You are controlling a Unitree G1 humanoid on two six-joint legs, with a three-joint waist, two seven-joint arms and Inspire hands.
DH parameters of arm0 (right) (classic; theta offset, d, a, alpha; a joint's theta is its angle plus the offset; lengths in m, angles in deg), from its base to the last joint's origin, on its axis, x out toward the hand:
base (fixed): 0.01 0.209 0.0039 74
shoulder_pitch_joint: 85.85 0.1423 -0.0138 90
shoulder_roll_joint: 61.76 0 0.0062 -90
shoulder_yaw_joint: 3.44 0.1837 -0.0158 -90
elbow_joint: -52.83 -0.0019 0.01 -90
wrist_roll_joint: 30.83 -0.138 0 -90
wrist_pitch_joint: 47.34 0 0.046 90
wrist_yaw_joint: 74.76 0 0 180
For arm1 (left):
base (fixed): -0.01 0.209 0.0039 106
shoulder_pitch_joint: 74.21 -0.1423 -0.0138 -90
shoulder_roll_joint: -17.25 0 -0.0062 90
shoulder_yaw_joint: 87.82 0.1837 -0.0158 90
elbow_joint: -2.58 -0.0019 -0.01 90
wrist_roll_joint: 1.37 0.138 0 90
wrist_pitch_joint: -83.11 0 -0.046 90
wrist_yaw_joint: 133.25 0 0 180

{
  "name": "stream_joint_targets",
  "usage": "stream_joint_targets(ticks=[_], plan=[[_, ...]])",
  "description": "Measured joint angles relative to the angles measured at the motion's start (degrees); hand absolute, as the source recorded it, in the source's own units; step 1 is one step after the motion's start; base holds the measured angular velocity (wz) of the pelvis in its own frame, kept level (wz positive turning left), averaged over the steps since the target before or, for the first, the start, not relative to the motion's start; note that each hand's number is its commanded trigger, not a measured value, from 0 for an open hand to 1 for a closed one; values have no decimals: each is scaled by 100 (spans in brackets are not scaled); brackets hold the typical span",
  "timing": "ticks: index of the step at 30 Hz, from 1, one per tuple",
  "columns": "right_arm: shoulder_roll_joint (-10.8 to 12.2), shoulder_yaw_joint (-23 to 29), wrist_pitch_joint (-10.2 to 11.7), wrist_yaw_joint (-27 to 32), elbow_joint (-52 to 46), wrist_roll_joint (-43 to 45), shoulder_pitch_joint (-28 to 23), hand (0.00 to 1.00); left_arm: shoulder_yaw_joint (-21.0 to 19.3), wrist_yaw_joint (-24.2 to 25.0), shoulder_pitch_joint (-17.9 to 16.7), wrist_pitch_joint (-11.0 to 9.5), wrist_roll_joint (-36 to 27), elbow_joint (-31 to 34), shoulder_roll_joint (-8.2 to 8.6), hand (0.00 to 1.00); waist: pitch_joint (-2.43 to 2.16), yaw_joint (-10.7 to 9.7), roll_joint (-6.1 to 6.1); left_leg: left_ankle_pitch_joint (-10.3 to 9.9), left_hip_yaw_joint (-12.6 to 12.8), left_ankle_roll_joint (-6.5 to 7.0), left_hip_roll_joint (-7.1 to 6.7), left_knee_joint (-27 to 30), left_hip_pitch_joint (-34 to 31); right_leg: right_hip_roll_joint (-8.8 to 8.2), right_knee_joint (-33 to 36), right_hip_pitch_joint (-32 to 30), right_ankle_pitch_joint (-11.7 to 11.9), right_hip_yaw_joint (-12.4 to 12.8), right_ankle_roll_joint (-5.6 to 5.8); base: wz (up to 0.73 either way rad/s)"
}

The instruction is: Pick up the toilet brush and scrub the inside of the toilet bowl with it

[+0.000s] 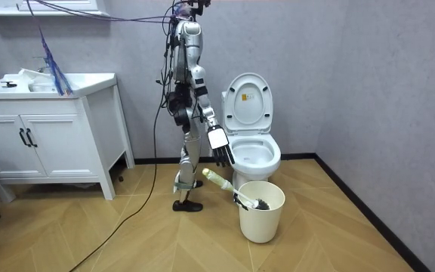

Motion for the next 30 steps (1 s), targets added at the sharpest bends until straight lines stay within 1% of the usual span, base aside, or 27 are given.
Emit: stream_joint_targets(ticks=[2, 3, 4, 5, 7, 9, 11, 14, 16, 19, 24, 26, 30], plan=[[-128, -88, -22, -60, 103, -44, 204, 0, 134, -4, 191, 1, -119, -61, 3, 0, 19, 34, 9, 22, -10, 31, -3, 141, -291, -31, 177, -286, -1, -5, 1, 5], [-156, -121, -52, -76, 107, -48, 252, 0, 141, 1, 235, 1, -130, -68, 7, 0, 34, 41, 10, 23, -10, 33, -3, 195, -365, -39, 246, -365, -4, -4, 5, 0], [-188, -124, -73, -104, 111, -58, 339, 0, 144, 1, 316, 3, -201, -67, 7, 0, 55, 43, 4, 23, -11, 39, -5, 294, -525, -49, 360, -530, -6, -1, 7, 0], [-204, -121, -87, -106, 120, -88, 421, 0, 143, 1, 398, 5, -231, -64, 4, 0, 88, 51, -6, 30, -12, 53, -7, 383, -677, -60, 461, -682, -10, 6, 10, 0], [-245, -128, -130, -144, 129, -258, 512, 0, 203, 4, 492, 6, -345, -10, 2, 0, 113, 83, -35, 30, -17, 76, -7, 504, -927, -105, 685, -975, -62, 18, 19, 0], [-339, -235, -205, -201, 131, -444, 528, 0, 360, 14, 584, 6, -405, 21, 15, 0, 128, 145, -31, 14, -49, 109, -28, 652, -1175, -158, 943, -1252, -127, 25, 21, 5], [-408, -345, -311, -261, 141, -609, 545, 0, 490, 18, 634, 5, -551, 61, 14, 0, 146, 170, -51, 21, -70, 132, -98, 821, -1450, -258, 1275, -1579, -231, 28, 34, 10], [-449, -379, -368, -404, 198, -678, 616, 0, 570, 17, 659, 5, -767, 85, 5, 0, 159, 178, -58, 41, -59, 166, -133, 995, -1792, -344, 1544, -1951, -290, 9, 28, 8], [-479, -441, -377, -457, 199, -676, 642, 0, 656, 17, 676, 6, -867, 92, -2, 0, 162, 182, -59, 51, -64, 179, -148, 1078, -1971, -369, 1652, -2145, -303, 20, 28, 5], [-609, -613, -423, -545, 188, -740, 689, 0, 890, 17, 698, 4, -1023, 173, -8, 0, 167, 181, -63, 105, -49, 219, -224, 1096, -2192, -468, 1834, -2427, -340, 33, 45, 8], [-633, -796, -489, -588, 188, -847, 773, 0, 1044, -10, 702, 9, -1139, 519, -72, 0, 168, 181, -59, 111, -50, 220, -223, 1261, -2598, -468, 2016, -2847, -365, 71, 41, 2], [-635, -944, -492, -598, 173, -851, 801, 0, 1183, -9, 686, 12, -1140, 741, -72, 0, 168, 185, -54, 110, -52, 220, -221, 1338, -2797, -473, 2123, -3044, -376, 74, 28, 0], [-652, -1126, -493, -600, 186, -860, 818, 0, 1298, -9, 782, 16, -1148, 879, -48, 0, 172, 177, -30, 104, -74, 215, -268, 1441, -2975, -535, 2332, -3250, -465, 80, 16, 8]])
